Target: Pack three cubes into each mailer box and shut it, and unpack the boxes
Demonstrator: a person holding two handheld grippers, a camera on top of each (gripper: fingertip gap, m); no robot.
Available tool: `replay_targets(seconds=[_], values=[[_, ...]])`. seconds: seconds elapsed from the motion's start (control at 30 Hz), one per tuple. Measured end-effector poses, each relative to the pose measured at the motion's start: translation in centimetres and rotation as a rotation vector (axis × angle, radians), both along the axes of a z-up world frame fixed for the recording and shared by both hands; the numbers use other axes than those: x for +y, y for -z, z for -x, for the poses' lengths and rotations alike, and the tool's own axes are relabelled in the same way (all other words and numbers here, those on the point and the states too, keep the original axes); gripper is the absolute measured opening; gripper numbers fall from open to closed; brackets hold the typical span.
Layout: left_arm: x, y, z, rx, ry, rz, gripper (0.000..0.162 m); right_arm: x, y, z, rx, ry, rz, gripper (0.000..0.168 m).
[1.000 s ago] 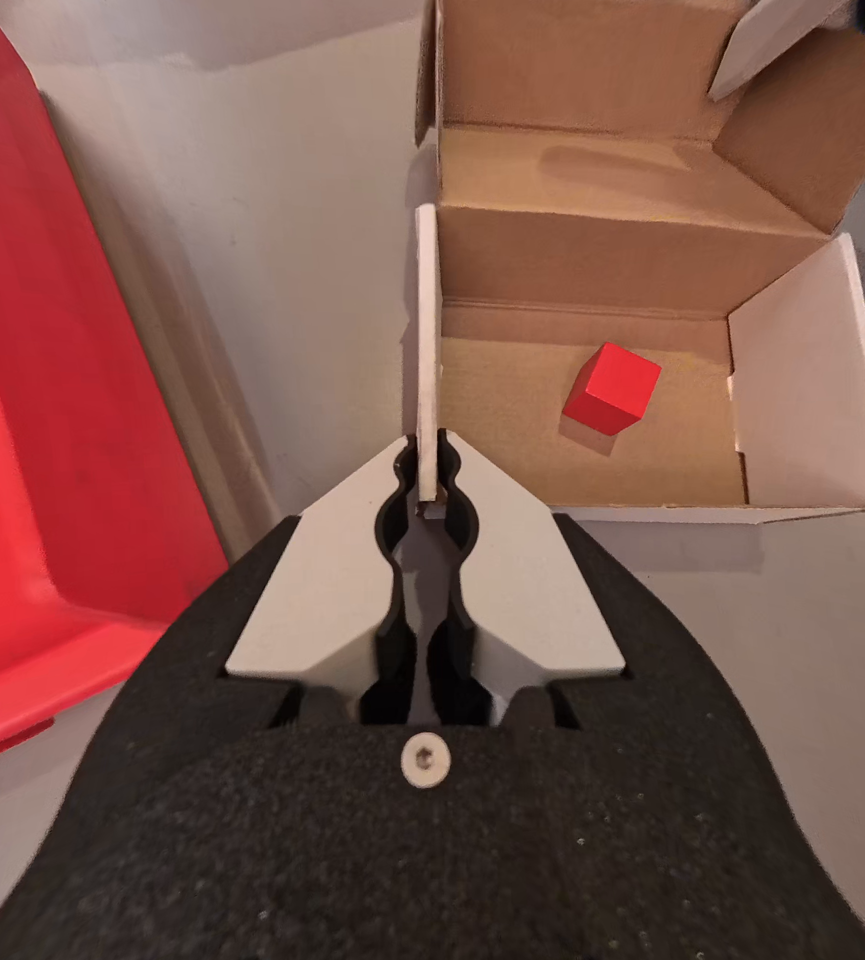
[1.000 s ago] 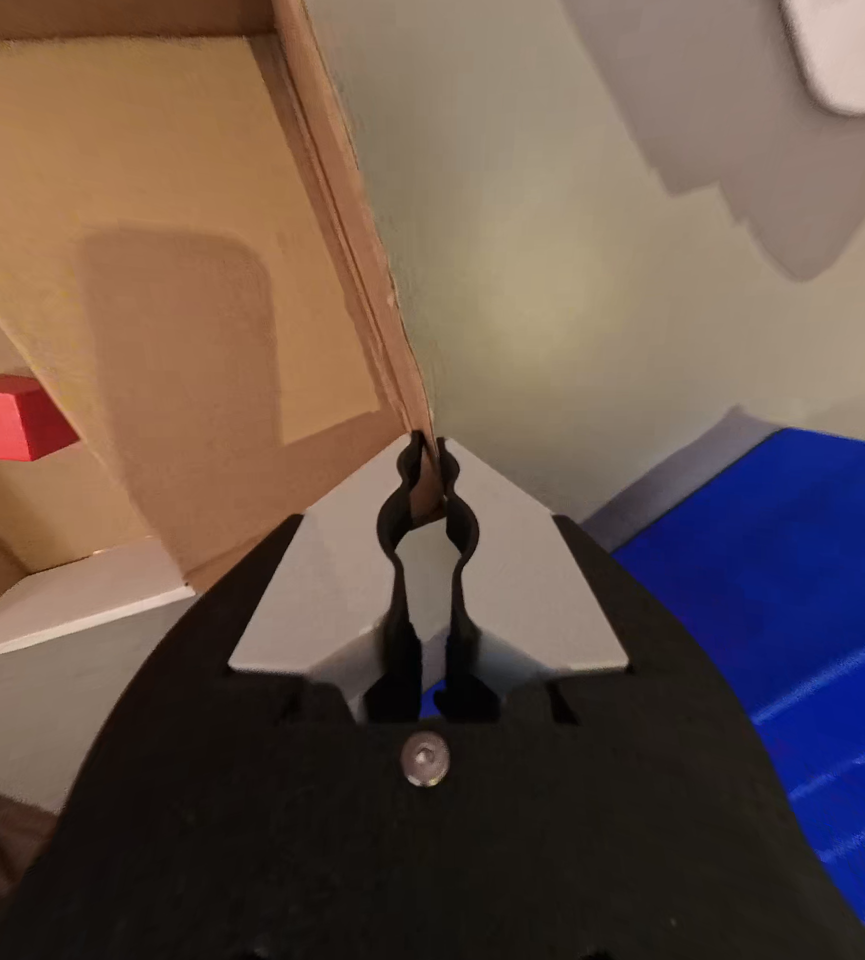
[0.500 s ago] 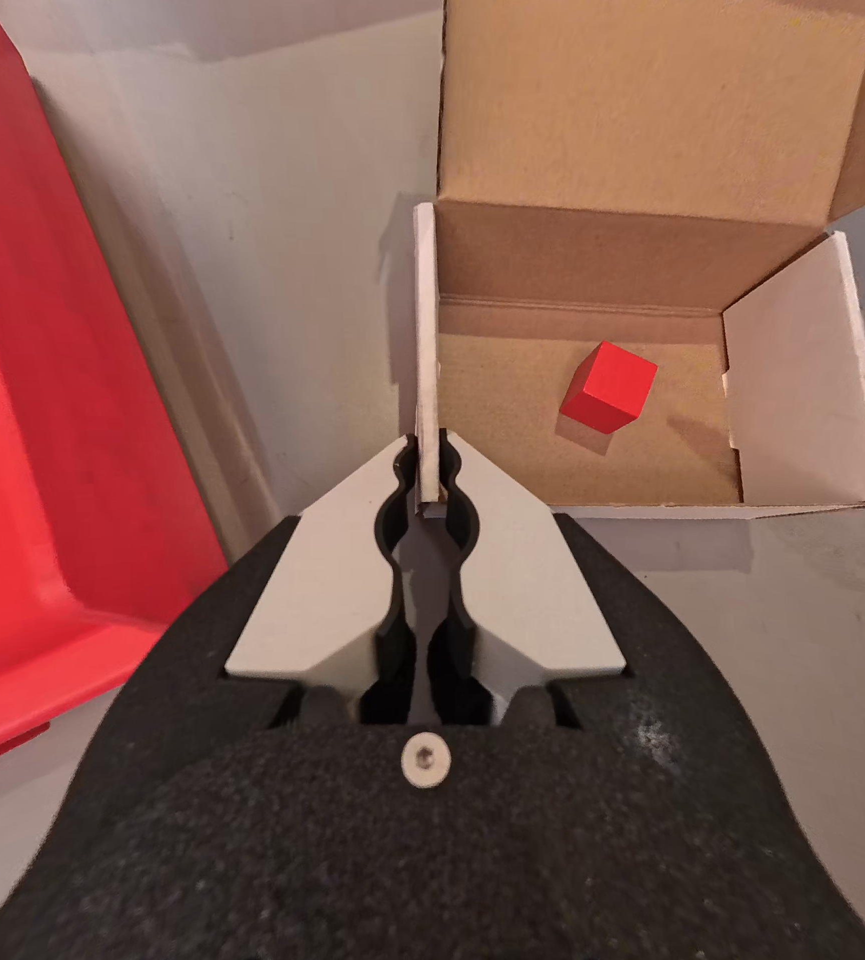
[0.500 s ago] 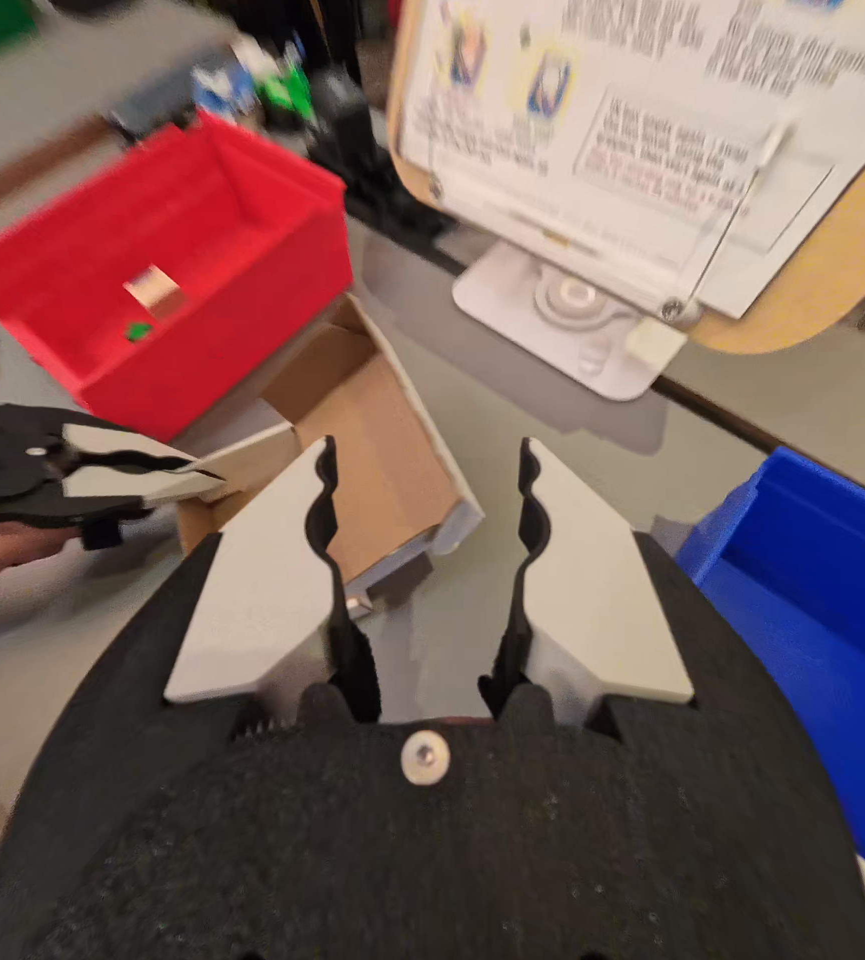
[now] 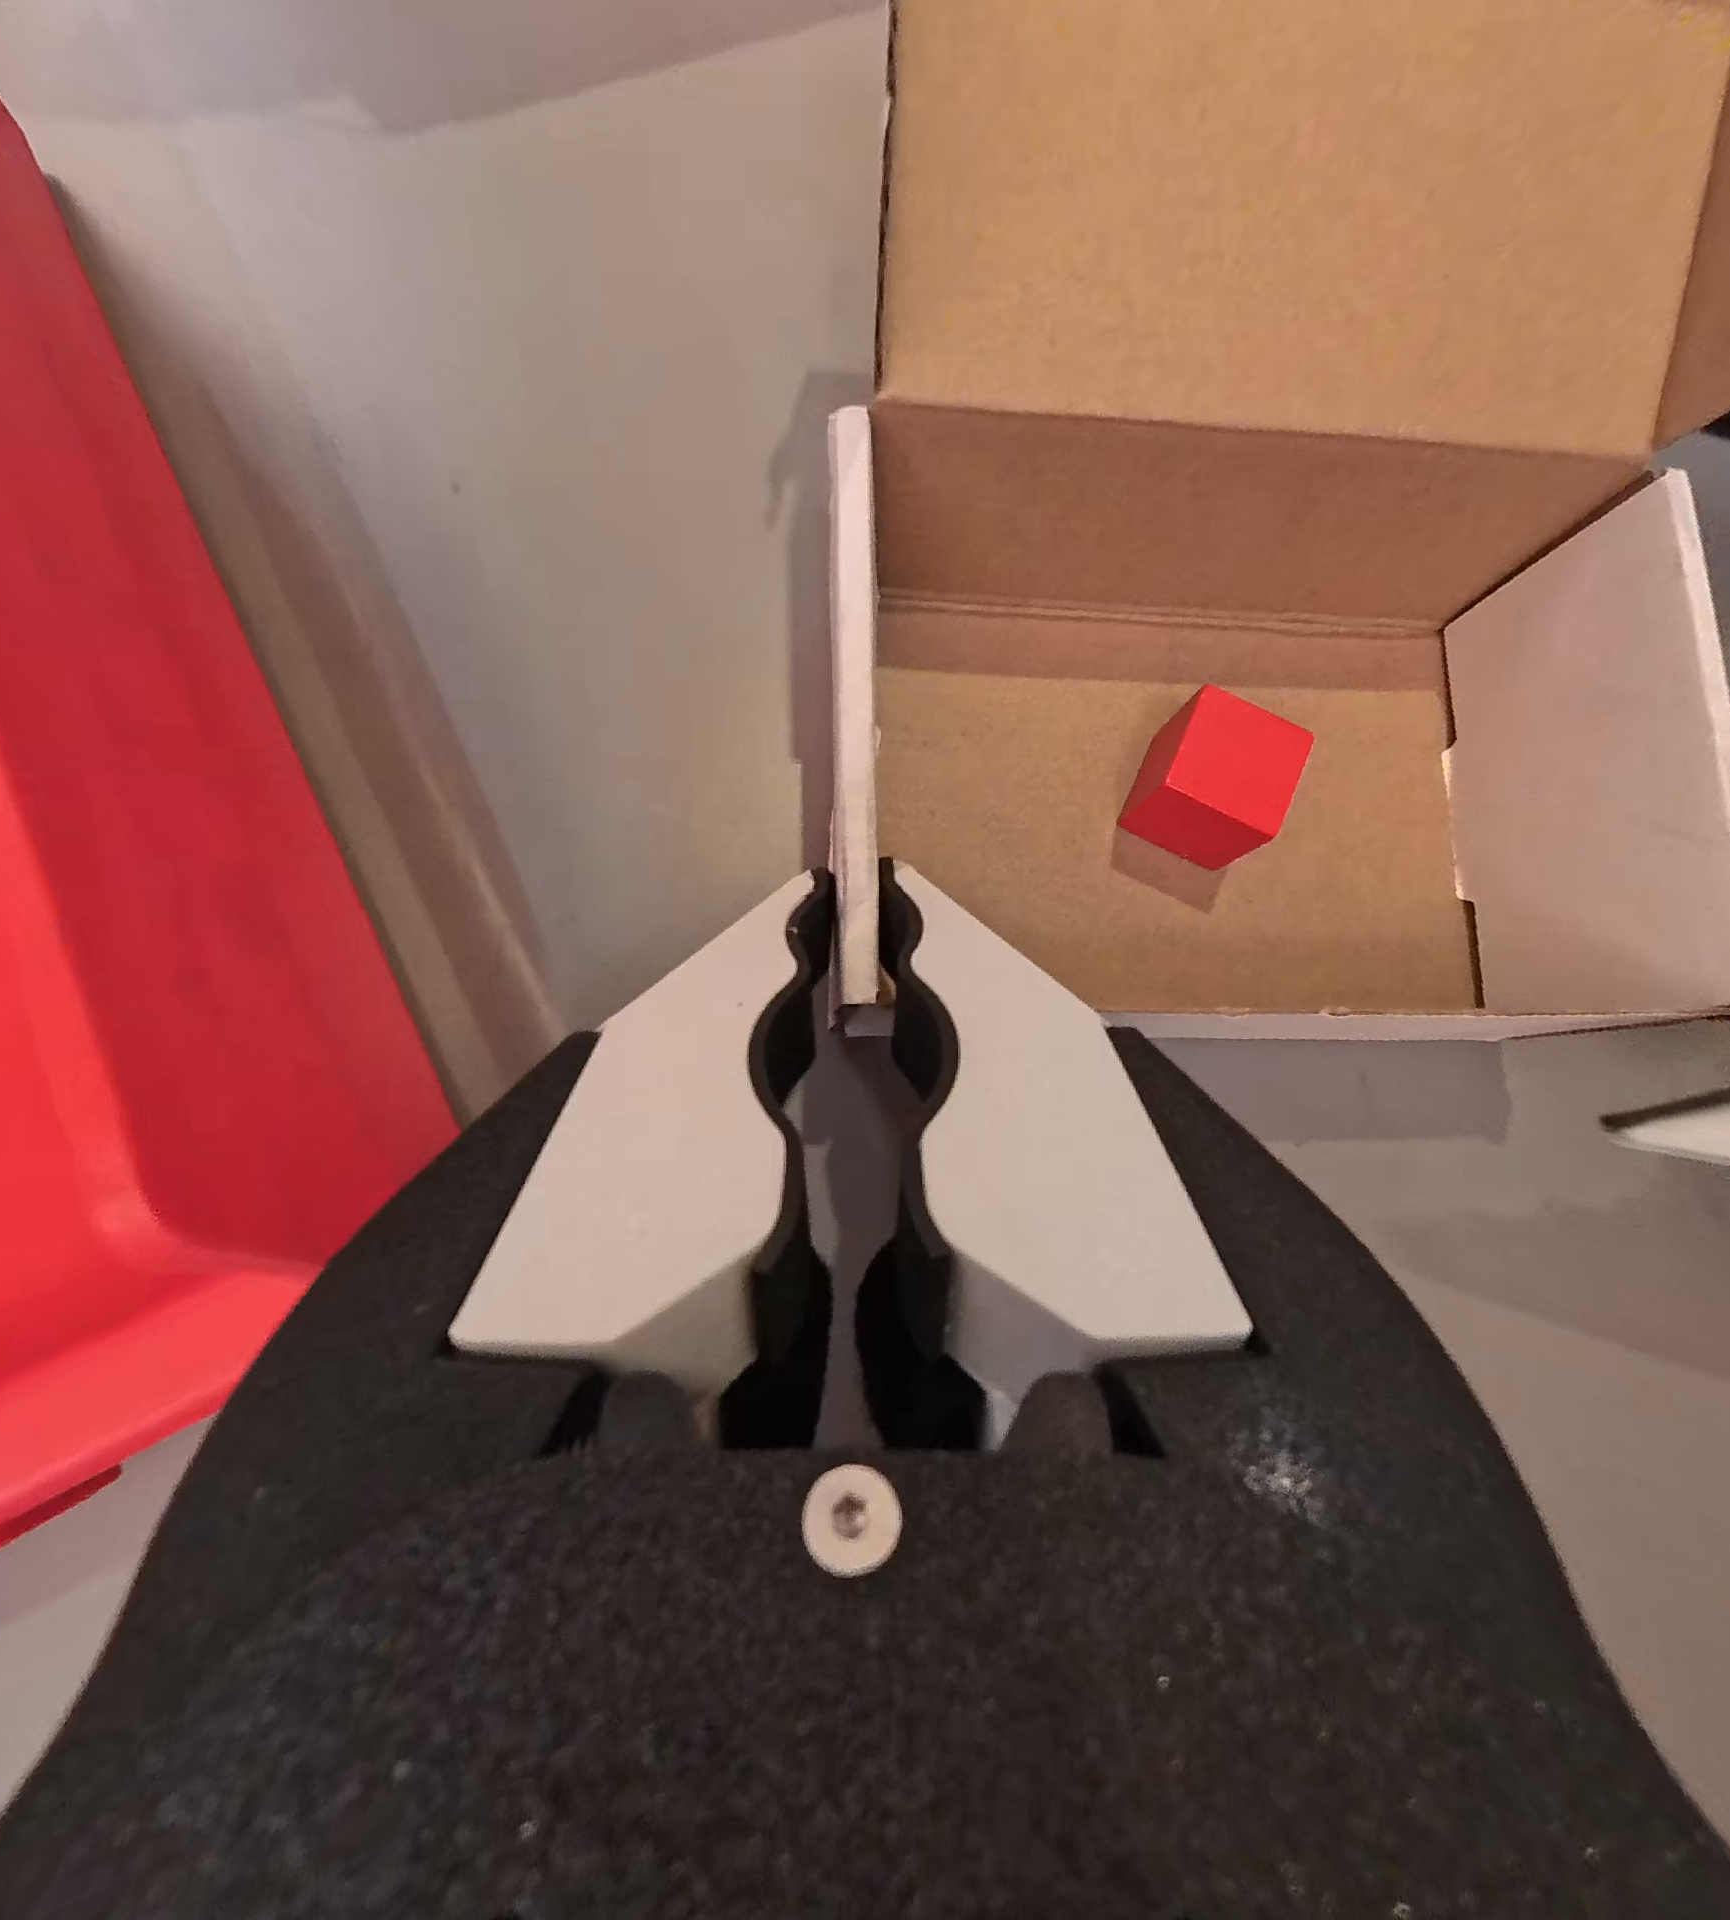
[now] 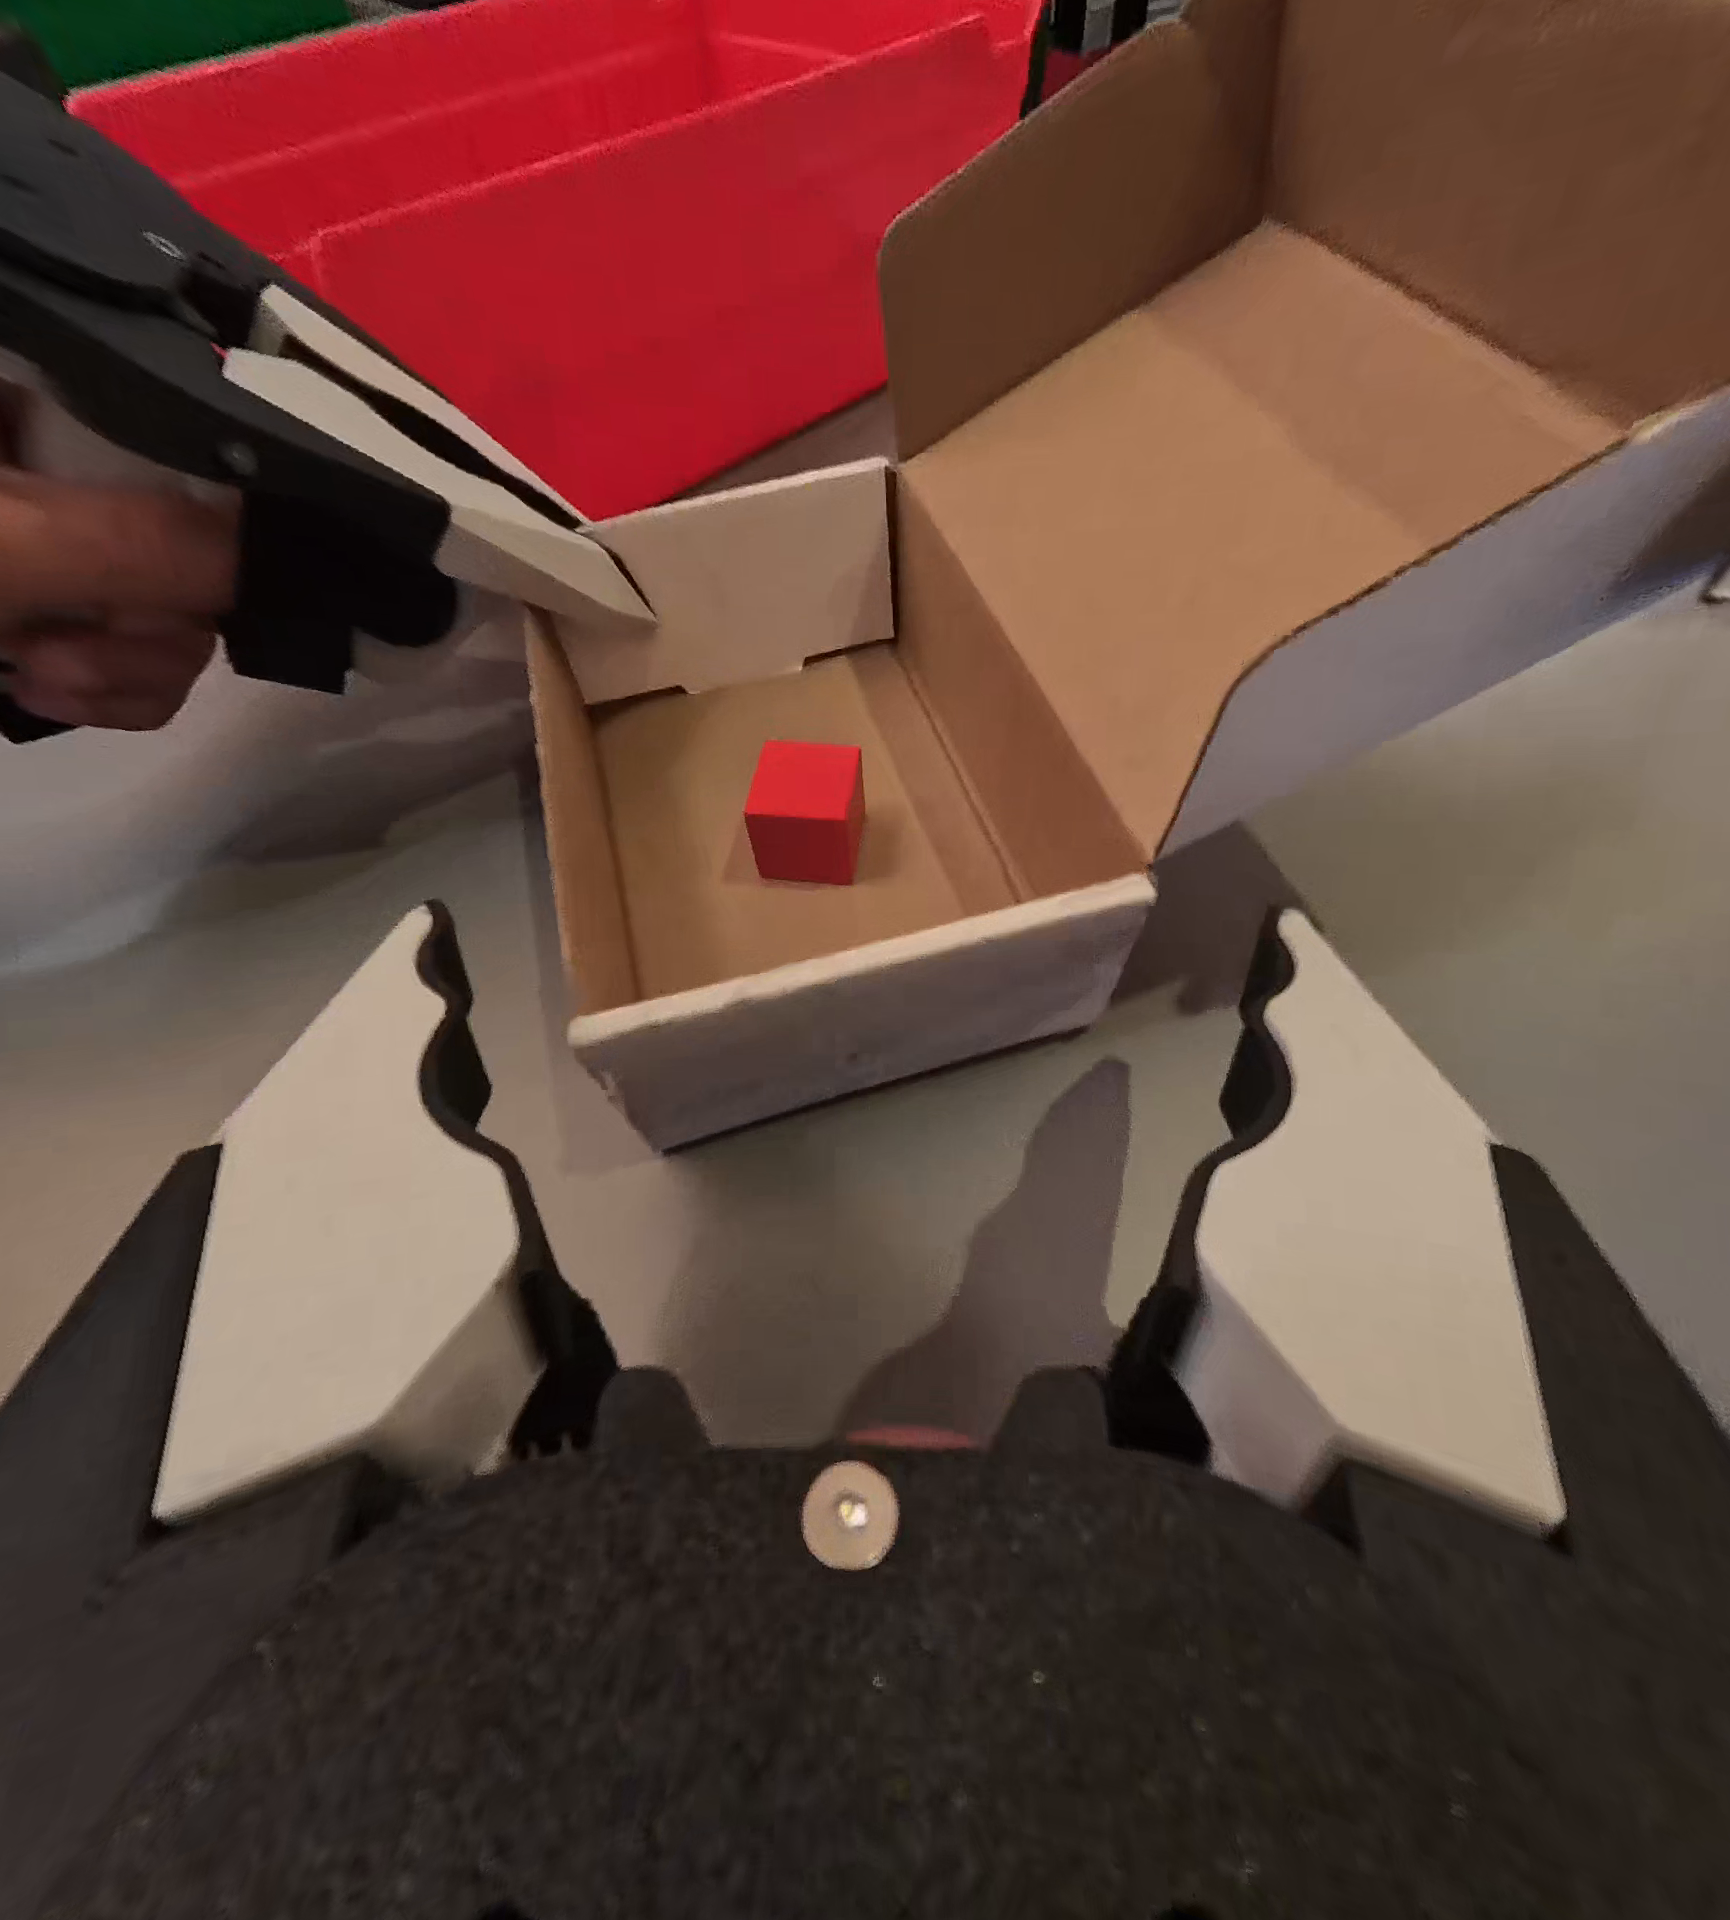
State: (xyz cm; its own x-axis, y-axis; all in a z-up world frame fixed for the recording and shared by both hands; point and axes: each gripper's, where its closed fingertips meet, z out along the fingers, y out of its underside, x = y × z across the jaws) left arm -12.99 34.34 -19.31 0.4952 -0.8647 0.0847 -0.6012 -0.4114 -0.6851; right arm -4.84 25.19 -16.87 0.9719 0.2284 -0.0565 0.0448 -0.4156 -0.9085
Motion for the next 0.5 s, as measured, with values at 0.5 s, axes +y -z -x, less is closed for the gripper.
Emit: replay_targets(seconds=[0.5], values=[[-0.3, -0.1, -0.5, -0.036, 0.029, 0.025, 0.008, 1.7, 2.4, -0.8, -0.242, 0.015, 0.096, 0.131]])
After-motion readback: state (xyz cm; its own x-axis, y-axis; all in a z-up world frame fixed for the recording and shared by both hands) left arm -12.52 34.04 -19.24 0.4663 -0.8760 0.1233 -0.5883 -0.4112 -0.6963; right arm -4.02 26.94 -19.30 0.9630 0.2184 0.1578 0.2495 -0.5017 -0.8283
